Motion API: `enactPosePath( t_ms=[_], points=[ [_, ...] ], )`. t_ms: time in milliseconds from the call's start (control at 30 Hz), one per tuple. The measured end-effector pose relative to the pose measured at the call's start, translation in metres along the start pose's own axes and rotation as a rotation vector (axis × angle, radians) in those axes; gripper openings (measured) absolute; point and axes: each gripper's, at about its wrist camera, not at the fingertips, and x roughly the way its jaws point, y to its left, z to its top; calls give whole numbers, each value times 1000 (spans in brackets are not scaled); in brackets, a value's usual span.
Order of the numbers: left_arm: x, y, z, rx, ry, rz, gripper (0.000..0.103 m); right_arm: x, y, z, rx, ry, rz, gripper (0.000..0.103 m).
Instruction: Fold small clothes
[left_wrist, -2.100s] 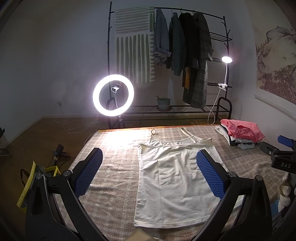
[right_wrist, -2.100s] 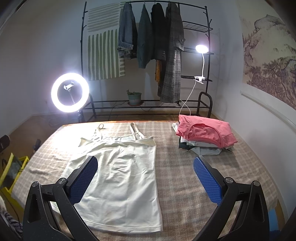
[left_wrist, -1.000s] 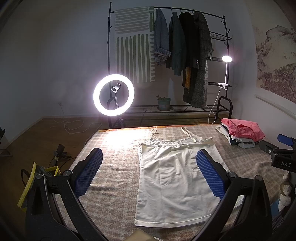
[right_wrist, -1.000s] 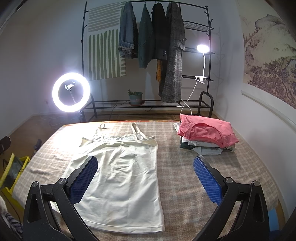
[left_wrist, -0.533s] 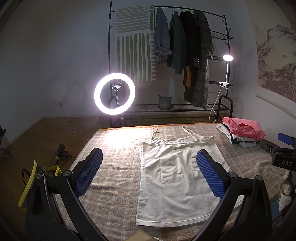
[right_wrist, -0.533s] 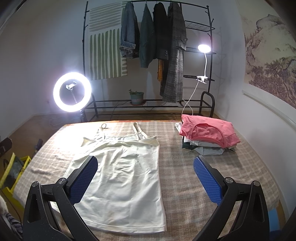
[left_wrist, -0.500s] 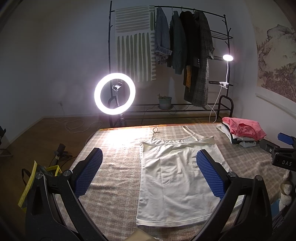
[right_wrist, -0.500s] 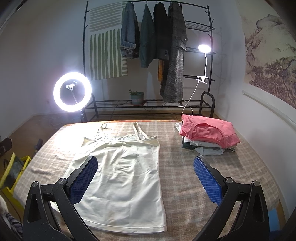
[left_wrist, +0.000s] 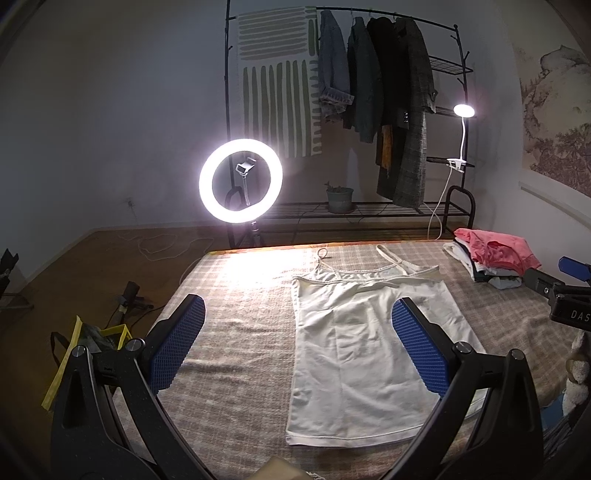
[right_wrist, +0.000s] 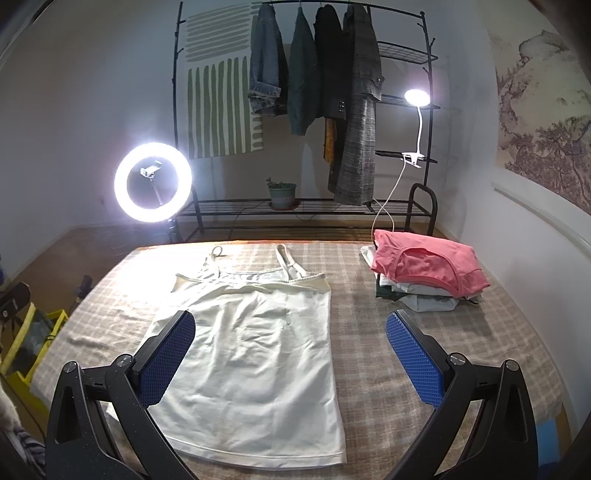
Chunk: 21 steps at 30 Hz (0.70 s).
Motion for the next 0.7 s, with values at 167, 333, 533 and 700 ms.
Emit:
enactPosePath(
  t_ms=[167,333,533,700],
  points=[
    [11,9,-7,-17,43,0,103,10,11,2,-4,25,39,103],
    [37,29,-28,-77,160,-35,99,29,27,11,-7,63,113,103],
    [68,45,-60,-178,325,-91,81,63,55,26,-89,106,187,102],
    [96,51,-92,-254,474,-132,72,97,77,33,-116,137,287,102]
  ],
)
